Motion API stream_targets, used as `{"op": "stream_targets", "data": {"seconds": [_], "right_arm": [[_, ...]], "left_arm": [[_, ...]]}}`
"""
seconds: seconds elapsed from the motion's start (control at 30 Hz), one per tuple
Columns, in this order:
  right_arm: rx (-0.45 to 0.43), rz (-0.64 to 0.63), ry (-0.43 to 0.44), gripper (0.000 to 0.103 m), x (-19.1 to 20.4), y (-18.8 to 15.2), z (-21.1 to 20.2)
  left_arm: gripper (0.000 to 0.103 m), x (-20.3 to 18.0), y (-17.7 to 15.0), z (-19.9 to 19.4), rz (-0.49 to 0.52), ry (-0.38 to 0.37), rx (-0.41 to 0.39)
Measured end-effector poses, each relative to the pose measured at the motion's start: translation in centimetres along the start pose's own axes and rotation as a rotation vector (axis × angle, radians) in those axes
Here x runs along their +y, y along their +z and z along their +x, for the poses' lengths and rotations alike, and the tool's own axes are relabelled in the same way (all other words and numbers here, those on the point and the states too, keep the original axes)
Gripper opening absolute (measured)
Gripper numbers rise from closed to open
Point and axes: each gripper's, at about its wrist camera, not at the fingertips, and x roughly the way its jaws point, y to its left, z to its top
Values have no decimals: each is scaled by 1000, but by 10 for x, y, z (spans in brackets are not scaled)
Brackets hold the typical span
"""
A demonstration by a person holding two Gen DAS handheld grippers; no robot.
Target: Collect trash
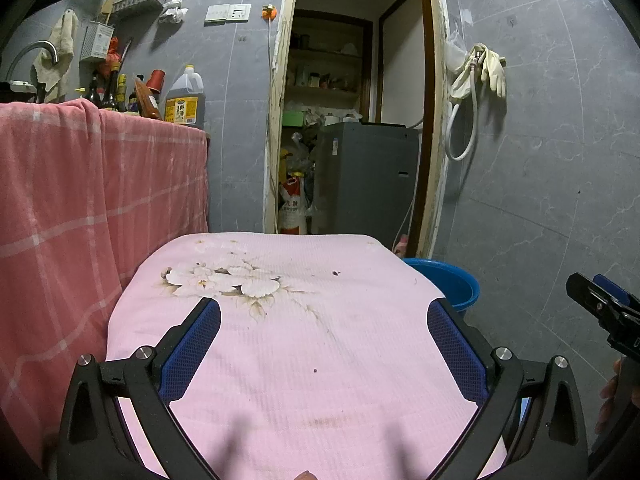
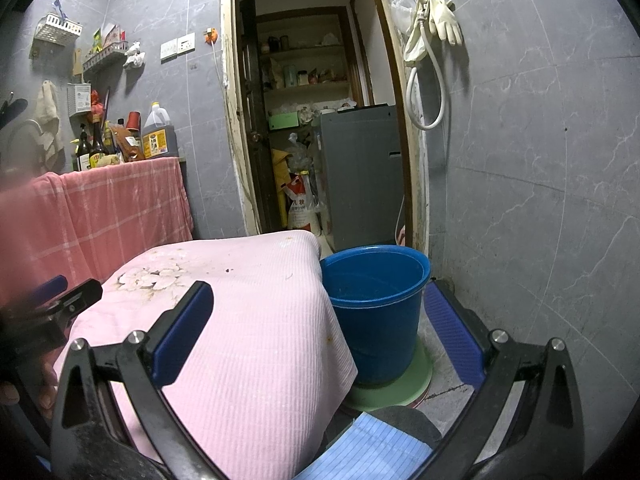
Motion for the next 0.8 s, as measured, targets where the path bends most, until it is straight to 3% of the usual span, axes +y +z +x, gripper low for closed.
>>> {"op": "stream_targets", "data": {"seconds": [0.8], "right_arm": [[2, 0, 0, 103, 0, 0, 0]], "left_arm": [[101, -1, -5, 1, -22, 34, 6]]}}
